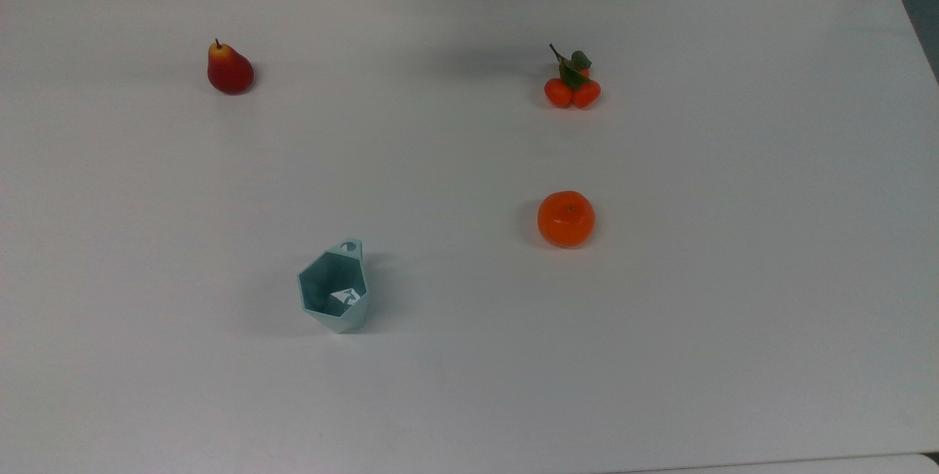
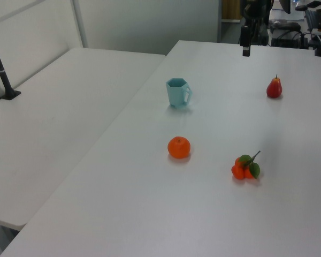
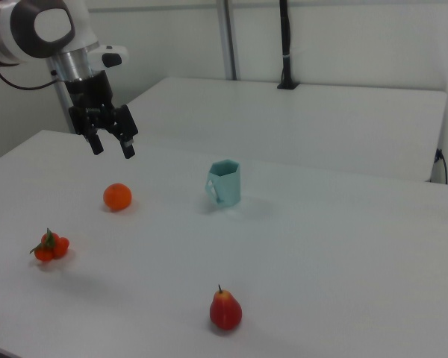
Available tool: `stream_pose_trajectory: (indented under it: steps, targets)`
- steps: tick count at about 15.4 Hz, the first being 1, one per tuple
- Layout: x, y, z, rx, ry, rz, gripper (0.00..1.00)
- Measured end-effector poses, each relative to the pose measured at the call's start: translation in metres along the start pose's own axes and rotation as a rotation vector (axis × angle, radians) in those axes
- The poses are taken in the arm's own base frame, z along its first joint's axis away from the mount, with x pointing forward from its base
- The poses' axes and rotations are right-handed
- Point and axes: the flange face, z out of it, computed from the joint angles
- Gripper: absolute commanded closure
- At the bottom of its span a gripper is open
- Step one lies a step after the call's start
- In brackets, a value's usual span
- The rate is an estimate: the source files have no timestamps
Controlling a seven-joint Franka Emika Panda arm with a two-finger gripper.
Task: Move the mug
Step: 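Lower the open gripper down over the teal mug's rim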
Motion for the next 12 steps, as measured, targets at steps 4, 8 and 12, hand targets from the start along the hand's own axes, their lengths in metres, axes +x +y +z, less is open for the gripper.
stream_pose_trajectory:
  steps: [4,8,12]
  targets:
    - [0.001,0.004,0.007,-0.002,-0.013,0.009,0.0]
    - [0.003,0.005,0.011,-0.003,-0.021,0.01,0.0]
    - [0.026,0.014,0.023,0.023,0.034,0.041,0.0]
